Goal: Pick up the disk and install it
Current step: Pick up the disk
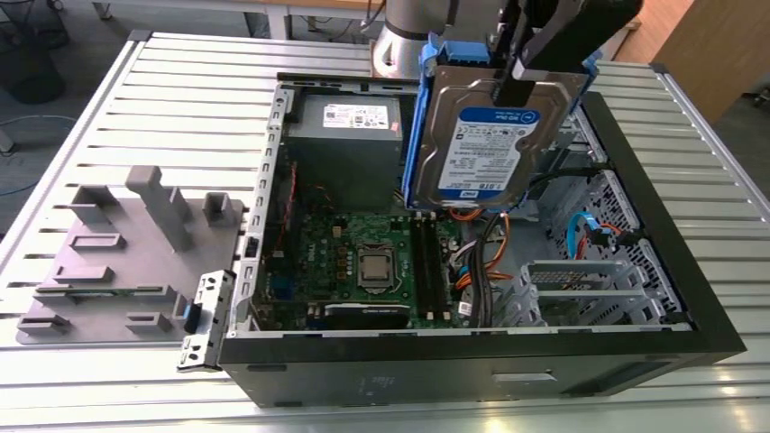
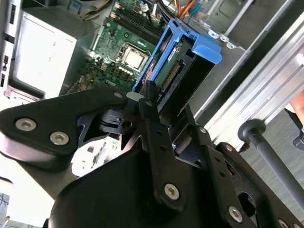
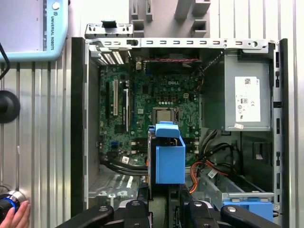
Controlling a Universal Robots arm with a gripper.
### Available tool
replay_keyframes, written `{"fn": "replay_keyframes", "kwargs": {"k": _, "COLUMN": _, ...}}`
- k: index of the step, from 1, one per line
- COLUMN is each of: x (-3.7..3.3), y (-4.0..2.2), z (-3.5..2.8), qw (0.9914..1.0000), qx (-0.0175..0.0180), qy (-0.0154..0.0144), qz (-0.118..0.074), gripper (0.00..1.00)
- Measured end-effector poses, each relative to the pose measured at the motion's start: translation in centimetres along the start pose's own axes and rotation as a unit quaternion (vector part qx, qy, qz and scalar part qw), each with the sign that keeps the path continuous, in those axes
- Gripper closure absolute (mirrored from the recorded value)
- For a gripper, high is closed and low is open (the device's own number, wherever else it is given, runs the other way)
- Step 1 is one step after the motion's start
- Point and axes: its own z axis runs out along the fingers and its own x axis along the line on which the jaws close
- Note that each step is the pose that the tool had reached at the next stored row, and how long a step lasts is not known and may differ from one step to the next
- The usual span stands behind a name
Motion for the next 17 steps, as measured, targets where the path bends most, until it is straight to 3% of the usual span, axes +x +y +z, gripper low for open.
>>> {"fn": "replay_keyframes", "kwargs": {"k": 17, "x": 5.16, "y": -0.11, "z": -0.06, "qw": 0.99999, "qx": 0.0001, "qy": 0.0050, "qz": 0.000, "gripper": 0.65}}
